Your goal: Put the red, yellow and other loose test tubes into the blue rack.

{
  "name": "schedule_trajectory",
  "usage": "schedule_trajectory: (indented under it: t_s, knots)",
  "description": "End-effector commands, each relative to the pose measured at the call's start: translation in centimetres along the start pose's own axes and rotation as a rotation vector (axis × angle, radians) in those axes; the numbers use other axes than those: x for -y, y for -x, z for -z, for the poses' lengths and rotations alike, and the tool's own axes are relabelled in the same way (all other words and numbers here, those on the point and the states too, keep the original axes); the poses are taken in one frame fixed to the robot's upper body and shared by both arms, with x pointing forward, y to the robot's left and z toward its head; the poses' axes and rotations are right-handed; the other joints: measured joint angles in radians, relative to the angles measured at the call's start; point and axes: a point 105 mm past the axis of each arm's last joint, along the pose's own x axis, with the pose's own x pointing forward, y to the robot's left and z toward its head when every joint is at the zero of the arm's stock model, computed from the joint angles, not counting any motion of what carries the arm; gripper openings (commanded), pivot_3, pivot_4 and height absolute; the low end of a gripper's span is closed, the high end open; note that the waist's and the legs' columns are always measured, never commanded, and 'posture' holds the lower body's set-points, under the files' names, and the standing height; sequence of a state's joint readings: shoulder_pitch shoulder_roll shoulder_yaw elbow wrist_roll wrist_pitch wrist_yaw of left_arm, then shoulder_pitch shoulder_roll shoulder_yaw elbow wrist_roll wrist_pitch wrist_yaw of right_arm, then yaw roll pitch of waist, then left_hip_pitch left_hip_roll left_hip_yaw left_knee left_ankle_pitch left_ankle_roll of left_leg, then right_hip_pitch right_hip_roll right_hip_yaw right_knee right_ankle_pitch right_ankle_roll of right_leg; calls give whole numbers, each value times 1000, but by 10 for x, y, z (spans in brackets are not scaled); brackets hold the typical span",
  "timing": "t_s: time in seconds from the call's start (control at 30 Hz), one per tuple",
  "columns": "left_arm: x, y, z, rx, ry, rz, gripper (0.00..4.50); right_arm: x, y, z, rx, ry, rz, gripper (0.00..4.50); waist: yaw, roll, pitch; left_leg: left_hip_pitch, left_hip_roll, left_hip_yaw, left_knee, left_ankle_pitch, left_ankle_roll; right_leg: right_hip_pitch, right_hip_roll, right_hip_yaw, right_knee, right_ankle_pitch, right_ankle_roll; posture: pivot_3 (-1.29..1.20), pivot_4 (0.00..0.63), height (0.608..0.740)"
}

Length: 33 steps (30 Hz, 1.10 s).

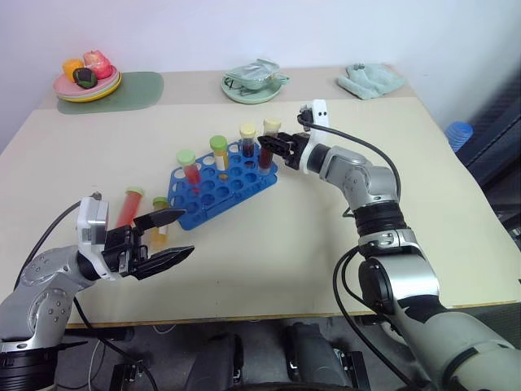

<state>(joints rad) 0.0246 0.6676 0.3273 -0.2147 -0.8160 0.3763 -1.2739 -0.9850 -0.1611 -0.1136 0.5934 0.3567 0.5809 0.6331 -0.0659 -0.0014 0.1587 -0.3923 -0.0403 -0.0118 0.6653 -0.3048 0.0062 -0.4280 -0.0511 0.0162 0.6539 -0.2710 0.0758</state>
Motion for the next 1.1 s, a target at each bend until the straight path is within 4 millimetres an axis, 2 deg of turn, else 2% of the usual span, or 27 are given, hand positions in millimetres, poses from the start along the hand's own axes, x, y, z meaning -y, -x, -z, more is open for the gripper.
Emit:
schedule_trajectory:
  t_s: [0.03, 0.47, 0.63, 0.8, 0.93, 1.1]
  knots:
    - [2, 0, -7, 8, -40, 3, 4500, -6, -2, -16, 40, 49, -14, 1112, 0, 0, 0, 0, 0, 0, 0, 0, 0, 0, 0, 0, 0, 0, 0, 0, 150, 740]
    - [2, -1, -7, 8, -41, 3, 4500, -17, 3, -17, 105, 117, -27, 1112, 0, 0, 0, 0, 0, 0, 0, 0, 0, 0, 0, 0, 0, 0, 0, 0, 150, 740]
    - [2, -1, -7, 9, -41, 2, 4500, -32, 11, -3, 148, 225, -50, 1112, 3, 0, 0, 0, 0, 0, -1, 0, 0, 0, 0, 0, -1, 0, 0, 0, 150, 740]
    - [2, -1, -8, 7, -39, 4, 4500, -38, 14, 12, 151, 277, -40, 1112, 4, 0, 0, 0, 0, 0, -1, 0, 0, 0, 0, 0, 0, 0, 0, 0, 150, 740]
    - [0, -1, -9, 6, -42, 6, 4500, -34, 10, 14, 163, 277, -17, 1112, 4, 0, 0, 1, 0, 0, -1, 0, 0, 0, 0, 0, 0, 0, 0, 0, 150, 740]
    - [0, -1, -9, 5, -44, 8, 4500, -17, 5, 10, 174, 290, 33, 1112, 4, 0, 0, 1, 0, 0, 0, 0, 0, 0, 0, 0, 0, 0, 0, 0, 150, 740]
